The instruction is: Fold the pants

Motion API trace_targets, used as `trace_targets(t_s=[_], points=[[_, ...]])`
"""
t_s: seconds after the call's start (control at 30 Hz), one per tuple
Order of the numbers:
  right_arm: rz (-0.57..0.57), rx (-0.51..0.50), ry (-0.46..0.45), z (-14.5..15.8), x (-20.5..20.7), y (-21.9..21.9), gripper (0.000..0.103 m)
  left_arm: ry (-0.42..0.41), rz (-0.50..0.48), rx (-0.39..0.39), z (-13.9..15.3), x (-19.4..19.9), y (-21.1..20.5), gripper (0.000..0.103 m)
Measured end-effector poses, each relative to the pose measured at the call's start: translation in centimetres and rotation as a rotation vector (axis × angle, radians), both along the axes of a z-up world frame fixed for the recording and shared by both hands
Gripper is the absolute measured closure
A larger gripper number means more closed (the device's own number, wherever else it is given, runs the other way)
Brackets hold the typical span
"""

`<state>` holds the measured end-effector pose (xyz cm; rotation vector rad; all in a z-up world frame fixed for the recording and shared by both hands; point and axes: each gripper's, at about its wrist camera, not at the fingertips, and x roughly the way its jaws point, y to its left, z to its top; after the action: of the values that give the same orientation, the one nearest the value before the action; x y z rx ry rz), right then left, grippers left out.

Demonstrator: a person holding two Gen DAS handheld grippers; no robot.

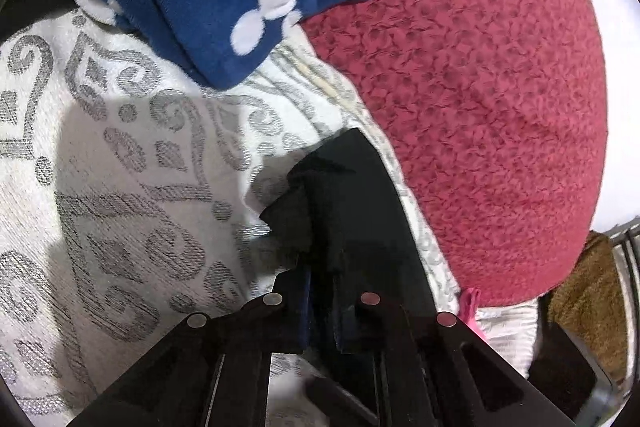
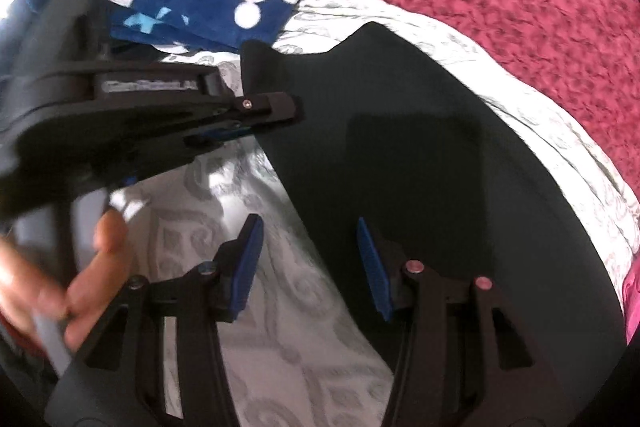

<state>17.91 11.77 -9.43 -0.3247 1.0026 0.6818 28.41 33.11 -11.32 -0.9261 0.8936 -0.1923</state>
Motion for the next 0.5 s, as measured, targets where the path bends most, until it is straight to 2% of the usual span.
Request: trace_targets(t_s=[0.17, 0.2, 0.23, 0.27, 0.3, 0.37, 0.43, 0.47, 0.5], points=[[-0.033, 0.012, -0.034, -0.6, 1.2, 1.8, 0.048, -0.020, -0.019, 0.011, 0.6, 0.0, -0.1, 0.096], [-0.038, 0.003, -0.061, -0.6, 1.4, 2.2, 0.054, -0.018, -0.021, 0.013, 0.6, 0.0, -0.1, 0.096], [-0.038, -0.004, -0.076, -0.7, 1.6, 2.6, 0.068, -0.010, -0.027, 0.013, 0.4, 0.1, -0.2, 0.096], [-0.045, -0.021, -0.097, -0.8, 1.9, 2.9, 0.095, -0.001, -0.030, 0.012, 0.2, 0.2, -0.2, 0.096], [-0.055, -0.038, -0.097, -0.8, 2.4, 3.0, 0.095, 0.003, -0.028, 0.019, 0.0, 0.1, -0.2, 0.093], [-0.072, 0.016, -0.040, -0.7, 3.4, 2.3, 0.095, 0.012, -0.025, 0.015, 0.0, 0.1, 0.0, 0.082], [-0.082, 0.068, -0.009, -0.3, 3.9, 1.3, 0.095, 0.019, -0.004, 0.057, 0.5, -0.1, -0.1, 0.049], [-0.086, 0.087, -0.001, -0.1, 4.0, 0.9, 0.095, 0.016, 0.014, 0.098, 1.0, -0.2, -0.4, 0.043], [-0.089, 0.106, 0.007, 0.1, 4.1, 0.5, 0.095, 0.009, 0.014, 0.107, 1.1, -0.2, -0.5, 0.039]])
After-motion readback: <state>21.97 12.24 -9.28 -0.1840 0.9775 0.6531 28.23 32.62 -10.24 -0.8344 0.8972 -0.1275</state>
